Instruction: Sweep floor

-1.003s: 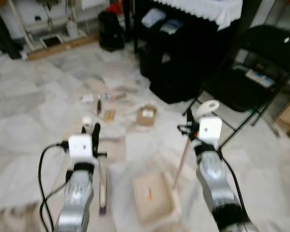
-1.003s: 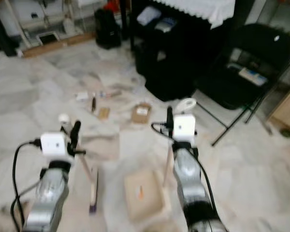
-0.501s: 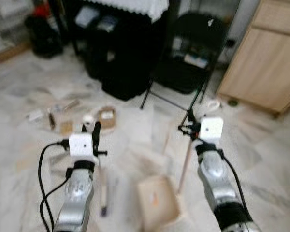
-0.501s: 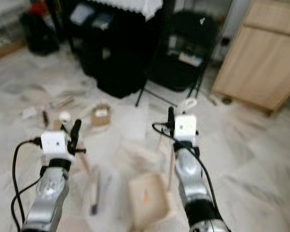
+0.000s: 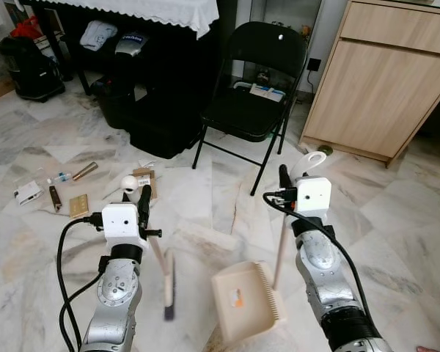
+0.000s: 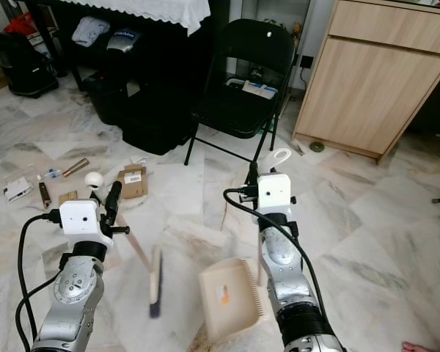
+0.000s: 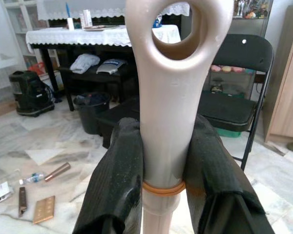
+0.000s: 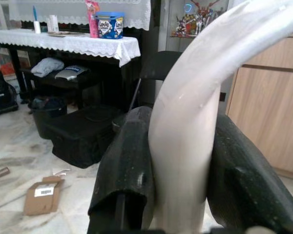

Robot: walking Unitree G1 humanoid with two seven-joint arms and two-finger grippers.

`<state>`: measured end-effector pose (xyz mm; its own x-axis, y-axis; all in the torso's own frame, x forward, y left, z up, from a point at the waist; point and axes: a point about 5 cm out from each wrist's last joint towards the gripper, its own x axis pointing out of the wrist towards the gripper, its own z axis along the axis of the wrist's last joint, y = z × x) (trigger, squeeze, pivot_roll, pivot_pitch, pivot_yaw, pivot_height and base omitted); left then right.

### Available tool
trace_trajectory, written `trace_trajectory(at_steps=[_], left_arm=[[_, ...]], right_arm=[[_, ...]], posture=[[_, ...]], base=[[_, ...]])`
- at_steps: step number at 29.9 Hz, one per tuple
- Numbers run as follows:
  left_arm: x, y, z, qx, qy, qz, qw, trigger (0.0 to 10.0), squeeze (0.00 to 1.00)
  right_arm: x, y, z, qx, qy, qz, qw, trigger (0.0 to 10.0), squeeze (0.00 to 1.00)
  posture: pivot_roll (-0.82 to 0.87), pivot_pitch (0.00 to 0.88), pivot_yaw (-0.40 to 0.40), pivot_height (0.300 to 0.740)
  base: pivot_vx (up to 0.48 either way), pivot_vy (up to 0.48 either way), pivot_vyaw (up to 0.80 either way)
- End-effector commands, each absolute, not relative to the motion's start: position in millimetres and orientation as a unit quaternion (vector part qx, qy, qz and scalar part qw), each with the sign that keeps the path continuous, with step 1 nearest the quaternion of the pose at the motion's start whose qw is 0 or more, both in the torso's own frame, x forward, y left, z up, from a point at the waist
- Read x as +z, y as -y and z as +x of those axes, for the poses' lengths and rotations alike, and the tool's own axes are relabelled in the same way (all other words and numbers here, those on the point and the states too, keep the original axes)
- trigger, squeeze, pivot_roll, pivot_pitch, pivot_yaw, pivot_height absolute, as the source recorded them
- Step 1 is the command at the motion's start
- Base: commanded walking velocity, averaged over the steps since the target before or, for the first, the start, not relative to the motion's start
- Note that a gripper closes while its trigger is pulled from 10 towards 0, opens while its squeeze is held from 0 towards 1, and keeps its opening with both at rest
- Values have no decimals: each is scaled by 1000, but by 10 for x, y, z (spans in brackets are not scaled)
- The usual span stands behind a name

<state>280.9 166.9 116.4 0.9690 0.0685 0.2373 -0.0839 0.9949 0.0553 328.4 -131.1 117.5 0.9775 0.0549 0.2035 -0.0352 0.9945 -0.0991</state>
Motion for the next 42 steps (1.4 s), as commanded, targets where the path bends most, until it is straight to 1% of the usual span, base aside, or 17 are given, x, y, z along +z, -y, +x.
trace_trajectory(at_steps=[1, 21, 27, 42], left_arm=[[1224, -1672, 2799, 37, 135, 34, 990, 10000, 0], [1217, -1664, 2812, 31, 132, 34, 990, 10000, 0], [1206, -1658, 2809, 31, 128, 31, 991, 10000, 0], [1204, -1668, 2807, 34, 127, 29, 991, 10000, 0]], right_arm=[[1300, 1294, 3314, 26, 130, -45, 990, 10000, 0], [1293, 1299, 3315, 25, 130, -45, 990, 10000, 0], [1316, 1300, 3311, 25, 138, -48, 989, 10000, 0], [1313, 1295, 3305, 25, 139, -48, 989, 10000, 0]], posture=[[107, 60, 2, 740], [106, 52, 6, 740], [103, 52, 4, 740], [104, 60, 1, 740]], base=[[0, 0, 0], [0, 0, -784], [0, 0, 0], [0, 376, 0]])
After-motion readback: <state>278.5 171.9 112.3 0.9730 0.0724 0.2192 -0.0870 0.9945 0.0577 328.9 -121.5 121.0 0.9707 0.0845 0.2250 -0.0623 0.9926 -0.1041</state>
